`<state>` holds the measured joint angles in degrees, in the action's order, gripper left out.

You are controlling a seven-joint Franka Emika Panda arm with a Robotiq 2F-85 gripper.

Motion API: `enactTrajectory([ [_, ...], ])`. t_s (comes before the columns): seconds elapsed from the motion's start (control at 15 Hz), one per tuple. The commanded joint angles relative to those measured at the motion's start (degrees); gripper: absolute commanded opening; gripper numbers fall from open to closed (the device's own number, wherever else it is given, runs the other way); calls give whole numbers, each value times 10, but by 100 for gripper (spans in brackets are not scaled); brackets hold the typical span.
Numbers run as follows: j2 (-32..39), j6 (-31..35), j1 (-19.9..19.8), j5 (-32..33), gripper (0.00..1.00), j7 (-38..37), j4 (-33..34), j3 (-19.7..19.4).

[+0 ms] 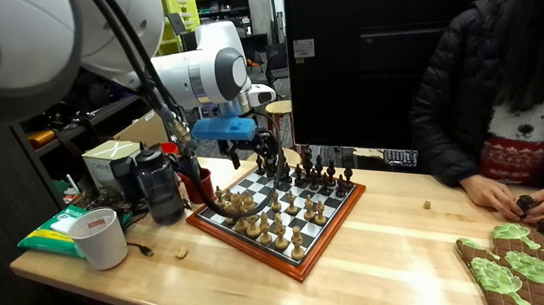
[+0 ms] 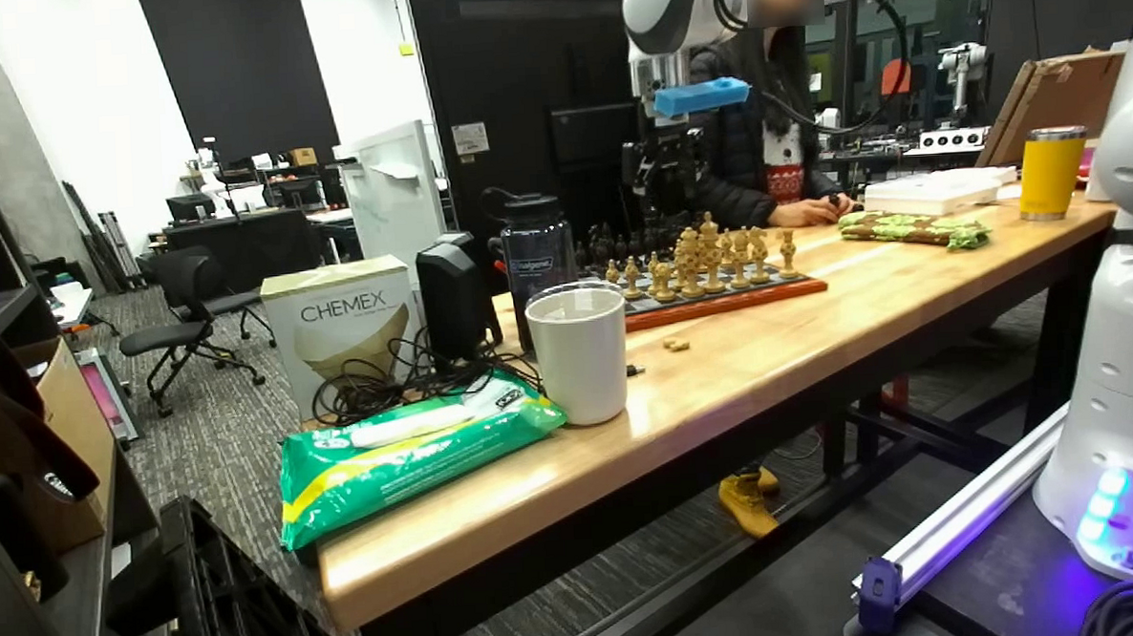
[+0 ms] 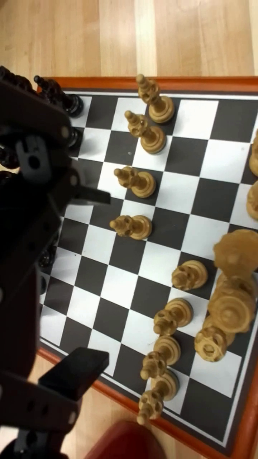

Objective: Move the pawn on e2 to e4

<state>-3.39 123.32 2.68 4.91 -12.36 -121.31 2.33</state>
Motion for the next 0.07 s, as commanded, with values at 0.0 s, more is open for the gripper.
enactTrajectory([
  [0.0, -66, 2, 4, -42, 100, 43, -60, 5],
])
